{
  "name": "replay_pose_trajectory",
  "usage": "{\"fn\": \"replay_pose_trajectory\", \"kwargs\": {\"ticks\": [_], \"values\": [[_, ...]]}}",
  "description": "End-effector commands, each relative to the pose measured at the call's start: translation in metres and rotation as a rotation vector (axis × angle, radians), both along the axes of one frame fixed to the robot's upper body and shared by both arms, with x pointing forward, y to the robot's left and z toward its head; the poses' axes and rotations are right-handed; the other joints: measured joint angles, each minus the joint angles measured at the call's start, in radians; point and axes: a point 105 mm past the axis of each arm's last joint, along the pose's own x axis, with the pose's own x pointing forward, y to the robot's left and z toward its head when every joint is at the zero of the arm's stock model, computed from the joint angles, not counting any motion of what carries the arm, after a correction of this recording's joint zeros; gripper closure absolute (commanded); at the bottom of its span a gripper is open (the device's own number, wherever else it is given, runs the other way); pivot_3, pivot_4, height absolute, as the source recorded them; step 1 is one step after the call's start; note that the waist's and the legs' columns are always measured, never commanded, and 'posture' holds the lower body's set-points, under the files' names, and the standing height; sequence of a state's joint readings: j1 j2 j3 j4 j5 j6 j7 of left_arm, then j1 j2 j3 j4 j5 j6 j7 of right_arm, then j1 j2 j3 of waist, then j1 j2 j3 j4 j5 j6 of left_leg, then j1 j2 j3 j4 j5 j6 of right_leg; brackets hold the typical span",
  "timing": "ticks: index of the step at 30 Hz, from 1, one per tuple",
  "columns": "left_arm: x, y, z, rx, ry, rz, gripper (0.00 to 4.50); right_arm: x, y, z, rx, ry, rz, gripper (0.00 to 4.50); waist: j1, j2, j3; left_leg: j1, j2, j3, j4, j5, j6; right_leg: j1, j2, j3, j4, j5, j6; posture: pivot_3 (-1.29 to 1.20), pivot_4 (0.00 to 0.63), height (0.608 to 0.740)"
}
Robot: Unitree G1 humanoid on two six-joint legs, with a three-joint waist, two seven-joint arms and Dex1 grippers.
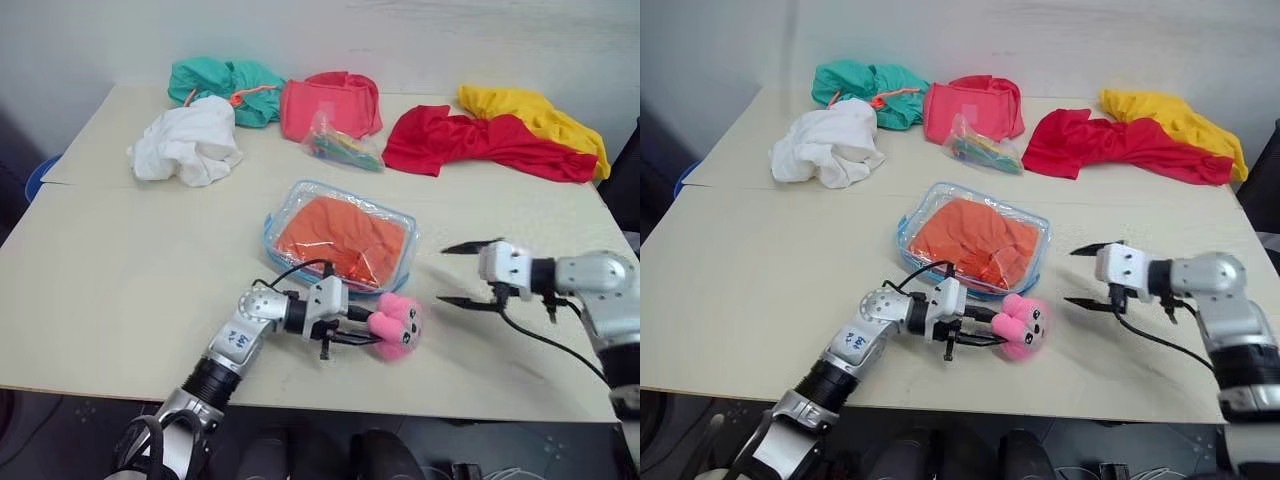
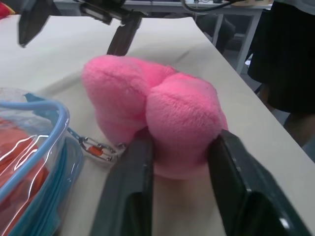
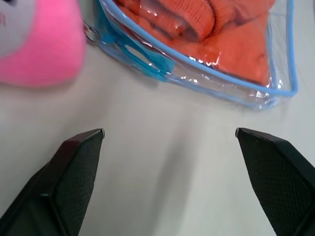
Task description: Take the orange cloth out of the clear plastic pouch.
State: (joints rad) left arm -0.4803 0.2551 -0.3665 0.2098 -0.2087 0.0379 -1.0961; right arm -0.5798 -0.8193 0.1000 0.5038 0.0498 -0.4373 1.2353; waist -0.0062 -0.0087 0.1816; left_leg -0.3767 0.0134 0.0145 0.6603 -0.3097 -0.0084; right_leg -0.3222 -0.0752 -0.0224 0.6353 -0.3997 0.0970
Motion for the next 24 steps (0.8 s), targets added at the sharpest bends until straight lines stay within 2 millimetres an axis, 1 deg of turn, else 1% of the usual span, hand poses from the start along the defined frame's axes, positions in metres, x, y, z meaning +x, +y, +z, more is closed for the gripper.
{"fn": "replay_pose_trajectory", "kwargs": {"ticks": [1,2,3,5,8,10,13,17,19,20,24], "values": [[-0.001,0.004,0.000,0.009,-0.009,0.009,4.04,0.011,0.020,0.006,-0.104,-0.127,0.131,0.00,0.000,0.000,0.000,0.000,0.000,0.000,0.000,0.000,0.000,0.000,0.000,0.000,0.000,0.000,0.000,0.00,0.150,0.740],[-0.001,0.005,0.001,0.005,-0.002,0.011,4.32,0.013,0.026,0.006,-0.116,-0.131,0.164,0.00,0.000,0.000,0.000,0.000,0.000,0.000,0.001,0.000,0.000,0.000,0.000,0.000,0.001,0.000,0.000,0.00,0.150,0.740],[-0.001,0.007,0.001,0.004,0.004,0.013,4.47,0.014,0.031,0.004,-0.136,-0.136,0.200,0.00,0.000,0.000,0.000,0.000,0.000,0.000,0.000,0.000,0.000,0.000,0.000,0.000,0.001,0.000,0.000,0.00,0.150,0.740],[-0.002,0.009,0.002,-0.001,0.014,0.020,4.47,0.015,0.036,0.001,-0.154,-0.124,0.238,0.00,0.004,0.000,0.000,0.000,0.000,0.000,0.001,0.000,0.000,0.000,0.000,0.000,0.001,0.000,0.000,0.00,0.150,0.740],[-0.001,0.015,0.006,-0.018,0.020,0.054,4.50,0.014,0.040,-0.005,-0.171,-0.088,0.279,0.62,0.004,0.000,0.000,-0.002,0.000,-0.001,0.002,0.000,0.000,0.000,-0.001,-0.002,0.002,0.000,0.000,0.00,0.150,0.740],[0.000,0.019,0.008,-0.022,0.022,0.071,4.50,0.014,0.041,-0.006,-0.179,-0.086,0.294,1.24,0.002,0.000,0.000,-0.002,0.000,-0.001,0.002,0.000,0.000,0.000,-0.001,-0.002,0.003,0.000,0.000,0.00,0.150,0.740],[0.001,0.031,0.010,-0.016,0.021,0.108,4.50,0.012,0.041,-0.007,-0.175,-0.083,0.317,2.27,0.001,0.000,0.000,-0.002,0.000,-0.001,0.002,0.000,0.000,0.000,-0.001,-0.002,0.003,0.000,0.000,0.00,0.150,0.740],[0.006,0.052,0.016,-0.036,0.039,0.188,4.50,0.010,0.039,-0.007,-0.161,-0.098,0.329,3.62,-0.004,0.000,0.000,-0.002,0.001,-0.002,0.002,0.000,0.000,0.000,-0.001,-0.002,0.003,0.000,0.000,0.00,0.150,0.740],[0.009,0.061,0.016,-0.028,0.041,0.216,4.50,0.012,0.037,-0.005,-0.153,-0.110,0.316,4.35,-0.005,0.000,0.000,-0.002,0.001,-0.002,0.002,0.000,0.000,0.000,-0.001,-0.002,0.003,0.000,0.000,0.00,0.150,0.740],[0.010,0.064,0.016,-0.027,0.043,0.225,4.50,0.013,0.037,-0.004,-0.148,-0.116,0.309,4.43,-0.005,0.000,0.000,-0.002,0.001,-0.002,0.002,0.000,0.000,0.000,-0.001,-0.002,0.003,0.000,0.000,0.00,0.150,0.740],[0.016,0.075,0.018,-0.029,0.049,0.281,4.50,0.012,0.034,-0.002,-0.143,-0.133,0.306,4.43,-0.001,0.000,0.000,-0.002,0.001,-0.002,0.002,0.000,0.000,0.000,-0.002,-0.002,0.003,0.000,0.000,0.00,0.150,0.740]]}}
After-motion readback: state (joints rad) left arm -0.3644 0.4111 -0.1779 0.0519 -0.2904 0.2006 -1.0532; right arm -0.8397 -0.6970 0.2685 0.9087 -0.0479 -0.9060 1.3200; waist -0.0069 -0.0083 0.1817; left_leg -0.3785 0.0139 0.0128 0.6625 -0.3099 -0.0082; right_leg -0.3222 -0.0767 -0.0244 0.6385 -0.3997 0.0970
